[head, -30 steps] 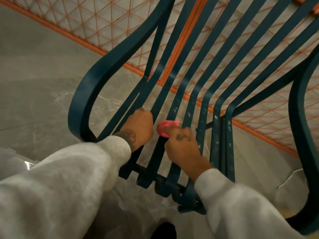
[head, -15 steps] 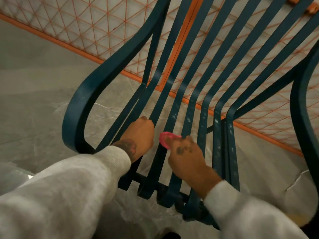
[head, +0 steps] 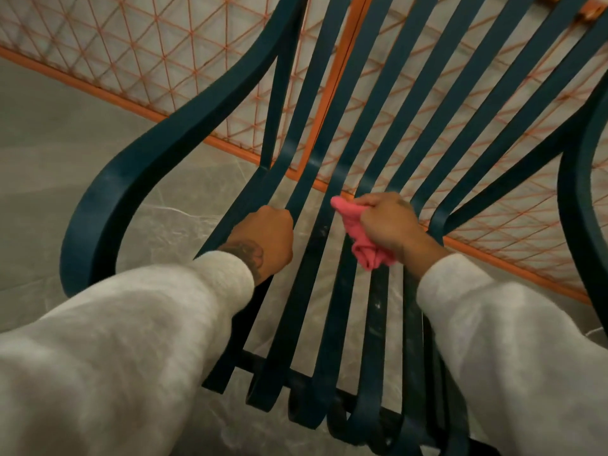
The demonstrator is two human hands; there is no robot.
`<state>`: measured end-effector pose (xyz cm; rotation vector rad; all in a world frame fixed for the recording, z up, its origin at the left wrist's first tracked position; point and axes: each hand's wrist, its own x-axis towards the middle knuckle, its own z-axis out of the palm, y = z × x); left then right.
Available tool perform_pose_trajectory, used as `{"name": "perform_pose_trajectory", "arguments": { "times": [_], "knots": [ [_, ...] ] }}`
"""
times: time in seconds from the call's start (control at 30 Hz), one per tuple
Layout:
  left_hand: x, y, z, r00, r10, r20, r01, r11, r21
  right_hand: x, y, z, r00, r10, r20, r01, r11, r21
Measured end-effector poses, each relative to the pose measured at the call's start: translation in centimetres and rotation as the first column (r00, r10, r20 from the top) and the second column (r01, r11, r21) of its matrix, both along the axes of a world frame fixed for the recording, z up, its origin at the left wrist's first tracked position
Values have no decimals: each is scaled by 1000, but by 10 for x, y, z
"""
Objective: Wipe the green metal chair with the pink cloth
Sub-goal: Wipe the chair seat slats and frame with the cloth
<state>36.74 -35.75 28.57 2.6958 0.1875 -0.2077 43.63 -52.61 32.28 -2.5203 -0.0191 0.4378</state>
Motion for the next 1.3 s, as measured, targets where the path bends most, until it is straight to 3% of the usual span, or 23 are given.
{"name": "perform_pose_trajectory", "arguments": {
  "times": [0.1,0.17,0.23,0.3,0.53,0.7,0.83,1.0,1.17,1.3],
  "knots": [
    [17,-3,-4,999,46,-9,-46,996,-76,23,-2,-6,987,-43,153,43,999,0],
    [24,-4,-9,996,89,-18,-90,990,-105,18,8,-16,992,46,114,-43,999,-27],
    [28,-6,-13,994,106,2,-106,989,-105,-7,16,-33,967,253,30,-241,945,-220],
    [31,-5,-17,994,102,27,-99,990,-103,-35,21,-50,936,351,-10,-323,852,-412],
    [39,-1,-24,998,60,25,-59,996,-64,17,36,-59,948,310,78,-237,846,-477],
    [38,2,-21,999,47,-19,-48,994,-98,60,44,-62,981,191,27,-165,903,-396],
    [36,2,-19,999,49,-12,-50,992,-113,-4,37,-51,982,175,69,-136,915,-380],
    [35,-1,-10,999,35,-31,-37,996,-79,-65,32,-45,952,299,60,-262,902,-344],
    [43,-1,-8,996,-22,-85,21,1000,-12,-5,35,-48,972,233,-4,-220,913,-343],
    [65,1,-1,997,-38,-66,38,999,-11,60,32,-36,996,91,-4,-91,991,-93]
  ]
}}
